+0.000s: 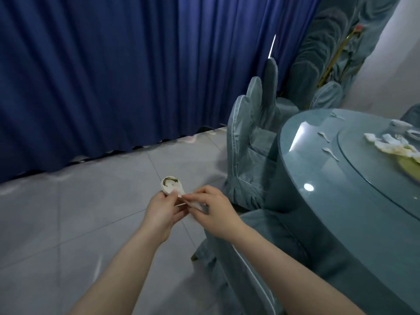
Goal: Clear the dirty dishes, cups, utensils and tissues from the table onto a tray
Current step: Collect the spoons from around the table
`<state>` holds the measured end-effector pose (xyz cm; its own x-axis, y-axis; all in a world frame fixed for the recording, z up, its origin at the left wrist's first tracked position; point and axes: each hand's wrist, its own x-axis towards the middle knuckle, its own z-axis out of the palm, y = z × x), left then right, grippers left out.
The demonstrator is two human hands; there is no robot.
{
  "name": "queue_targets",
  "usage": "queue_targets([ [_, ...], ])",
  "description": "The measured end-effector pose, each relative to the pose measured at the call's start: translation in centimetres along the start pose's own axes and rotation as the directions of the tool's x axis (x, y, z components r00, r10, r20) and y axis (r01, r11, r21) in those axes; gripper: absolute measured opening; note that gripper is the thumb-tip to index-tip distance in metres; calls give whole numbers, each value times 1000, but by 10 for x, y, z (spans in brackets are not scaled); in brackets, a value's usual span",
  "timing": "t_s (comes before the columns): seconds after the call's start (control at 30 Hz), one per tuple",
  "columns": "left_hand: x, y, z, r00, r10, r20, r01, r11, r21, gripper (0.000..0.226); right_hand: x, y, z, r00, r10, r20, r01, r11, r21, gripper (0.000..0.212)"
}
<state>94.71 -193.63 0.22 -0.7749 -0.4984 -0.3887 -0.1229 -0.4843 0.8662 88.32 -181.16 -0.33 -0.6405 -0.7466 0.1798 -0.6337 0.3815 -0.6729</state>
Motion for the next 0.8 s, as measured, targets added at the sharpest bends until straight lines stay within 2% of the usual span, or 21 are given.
queue_targets([
  [0.1,17,17,-30,999,-16,-47,14,998,-55,20,28,-7,12,1000,-8,-3,9,997,77,29],
  [0.23,48,38,-63,995,-44,-85,39,997,-60,21,75,-2,28,993,112,-27,-105,974,203,30],
  [0.47,151,81,-93,992,-82,-94,80,996,-25,23,178,46,43,980,201,-13,-185,925,331,34],
  [0.63,248,127,-88,990,-79,-119,78,997,-7,26,262,101,26,953,296,-72,-237,868,436,29],
  [0.8,342,176,-39,998,-56,-5,56,998,21,24,327,155,-11,884,428,-189,-278,806,523,25],
])
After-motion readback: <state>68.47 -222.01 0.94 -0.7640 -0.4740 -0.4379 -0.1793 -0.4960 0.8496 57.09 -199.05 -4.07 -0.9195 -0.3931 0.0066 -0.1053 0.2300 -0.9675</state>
